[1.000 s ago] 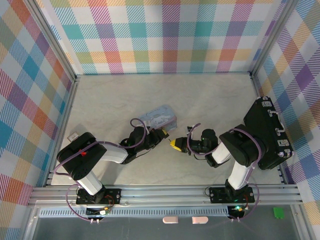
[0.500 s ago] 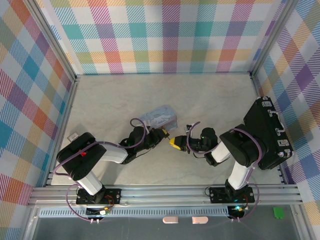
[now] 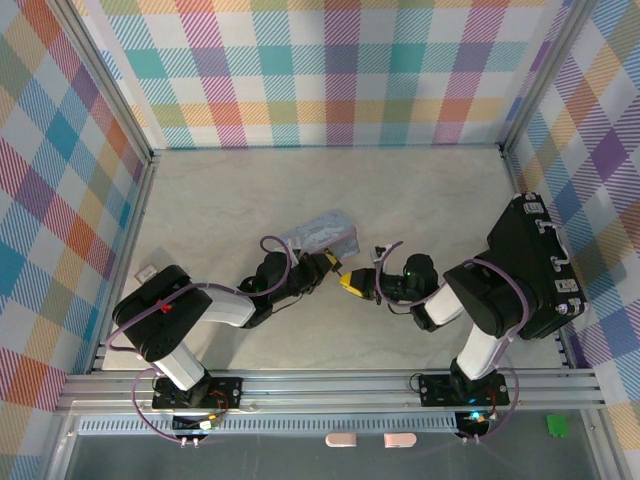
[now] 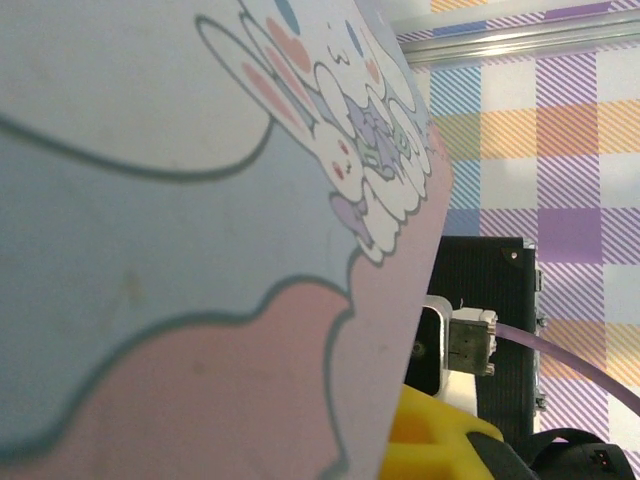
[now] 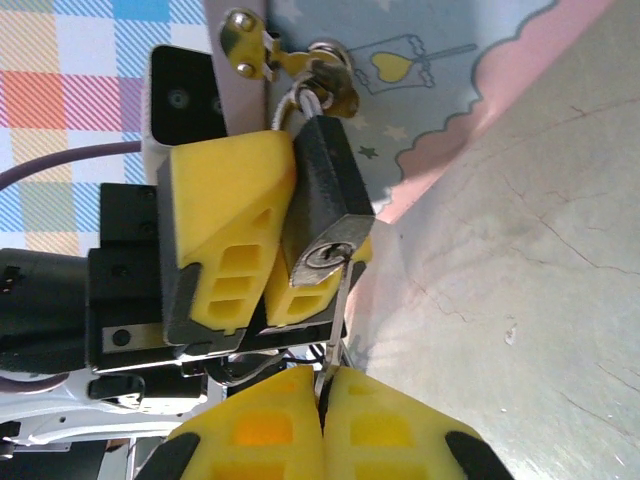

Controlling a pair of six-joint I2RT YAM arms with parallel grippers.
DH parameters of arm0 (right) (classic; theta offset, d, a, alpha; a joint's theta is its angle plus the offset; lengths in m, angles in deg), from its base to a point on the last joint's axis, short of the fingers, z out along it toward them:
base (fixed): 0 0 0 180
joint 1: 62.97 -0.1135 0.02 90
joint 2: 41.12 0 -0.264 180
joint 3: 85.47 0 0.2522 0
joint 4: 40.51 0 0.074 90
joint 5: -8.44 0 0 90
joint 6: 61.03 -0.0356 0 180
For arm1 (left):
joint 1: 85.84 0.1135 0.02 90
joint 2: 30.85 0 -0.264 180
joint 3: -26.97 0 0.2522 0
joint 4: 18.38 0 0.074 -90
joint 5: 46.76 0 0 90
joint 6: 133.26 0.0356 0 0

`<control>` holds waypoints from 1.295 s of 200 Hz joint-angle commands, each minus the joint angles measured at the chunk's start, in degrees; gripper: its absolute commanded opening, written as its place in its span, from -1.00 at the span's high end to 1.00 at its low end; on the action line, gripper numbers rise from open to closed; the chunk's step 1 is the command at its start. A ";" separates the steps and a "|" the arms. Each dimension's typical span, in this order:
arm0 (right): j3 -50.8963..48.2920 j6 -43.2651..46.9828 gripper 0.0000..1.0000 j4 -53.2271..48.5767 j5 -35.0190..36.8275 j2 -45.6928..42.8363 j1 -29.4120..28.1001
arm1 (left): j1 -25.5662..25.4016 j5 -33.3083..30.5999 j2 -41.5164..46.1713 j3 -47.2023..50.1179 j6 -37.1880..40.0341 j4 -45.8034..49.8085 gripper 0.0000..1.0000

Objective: Unlock a padlock with a key

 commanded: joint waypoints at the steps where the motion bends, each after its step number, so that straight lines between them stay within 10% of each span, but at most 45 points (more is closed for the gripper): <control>1: -0.60 -0.52 1.00 2.64 -0.96 -1.73 1.18 | 0.45 0.26 2.46 0.78 -0.94 -4.85 0.93; 259: 0.98 -1.85 1.00 2.64 -0.72 -2.65 1.49 | 0.41 1.84 1.42 0.54 -2.59 -7.88 0.94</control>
